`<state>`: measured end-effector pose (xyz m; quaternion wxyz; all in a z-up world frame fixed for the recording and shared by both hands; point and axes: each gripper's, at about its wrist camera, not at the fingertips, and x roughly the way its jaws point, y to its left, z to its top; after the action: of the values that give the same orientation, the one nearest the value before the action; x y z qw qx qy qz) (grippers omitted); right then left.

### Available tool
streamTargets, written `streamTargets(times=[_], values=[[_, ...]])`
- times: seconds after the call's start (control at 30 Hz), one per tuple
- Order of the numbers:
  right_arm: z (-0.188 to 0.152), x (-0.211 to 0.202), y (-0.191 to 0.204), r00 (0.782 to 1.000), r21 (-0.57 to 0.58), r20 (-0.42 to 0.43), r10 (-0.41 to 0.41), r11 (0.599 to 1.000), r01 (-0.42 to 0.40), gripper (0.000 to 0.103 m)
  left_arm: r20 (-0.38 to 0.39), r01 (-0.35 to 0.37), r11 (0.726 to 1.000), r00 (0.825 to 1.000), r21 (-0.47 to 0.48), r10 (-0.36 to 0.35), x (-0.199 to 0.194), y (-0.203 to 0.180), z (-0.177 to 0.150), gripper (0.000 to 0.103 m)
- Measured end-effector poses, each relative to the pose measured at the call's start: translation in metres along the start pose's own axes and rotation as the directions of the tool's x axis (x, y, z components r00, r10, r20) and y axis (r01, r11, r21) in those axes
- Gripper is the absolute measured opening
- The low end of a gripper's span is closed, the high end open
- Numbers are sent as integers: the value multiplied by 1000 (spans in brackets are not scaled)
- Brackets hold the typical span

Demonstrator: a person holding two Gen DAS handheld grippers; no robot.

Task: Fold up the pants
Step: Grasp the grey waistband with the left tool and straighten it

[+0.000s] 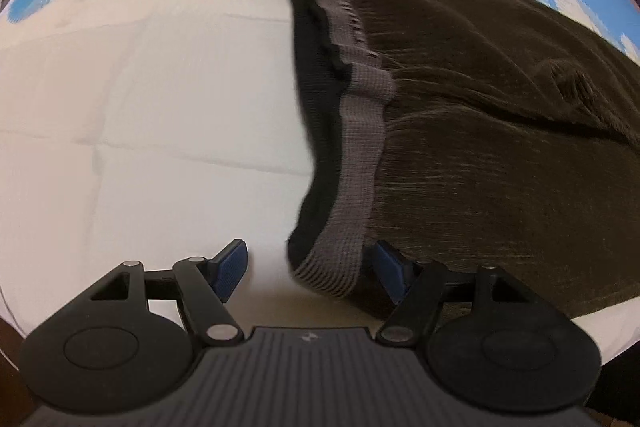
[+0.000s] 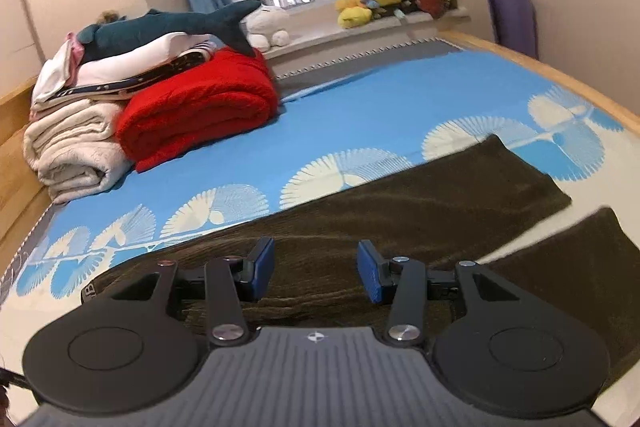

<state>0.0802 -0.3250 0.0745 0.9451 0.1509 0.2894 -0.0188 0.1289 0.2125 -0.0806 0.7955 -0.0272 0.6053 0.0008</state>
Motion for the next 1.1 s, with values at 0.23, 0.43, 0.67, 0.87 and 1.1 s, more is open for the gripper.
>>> streamTargets(times=[0.23, 0.43, 0.67, 0.87, 1.1], values=[[-5, -1, -19, 999, 44, -8, -33, 998, 34, 48, -68, -24, 1000, 997, 6, 24, 22, -16, 4, 62], [-11, 4, -19, 998, 5, -29, -61, 998, 61, 48, -87, -31, 998, 996, 63, 36, 28, -23, 3, 53], [-12, 7, -10, 998, -25, -22, -67, 997, 67, 48, 18, -49, 972, 999, 231, 46, 8, -34, -15, 39], [-15, 9, 1, 998, -37, -28, -61, 998, 60, 48, -3, -56, 980, 998, 193, 58, 1, -15, -23, 40], [-8, 9, 5, 996, -94, -9, -93, 991, 92, 48, 80, -101, 969, 993, 226, 85, -21, -26, -23, 51]])
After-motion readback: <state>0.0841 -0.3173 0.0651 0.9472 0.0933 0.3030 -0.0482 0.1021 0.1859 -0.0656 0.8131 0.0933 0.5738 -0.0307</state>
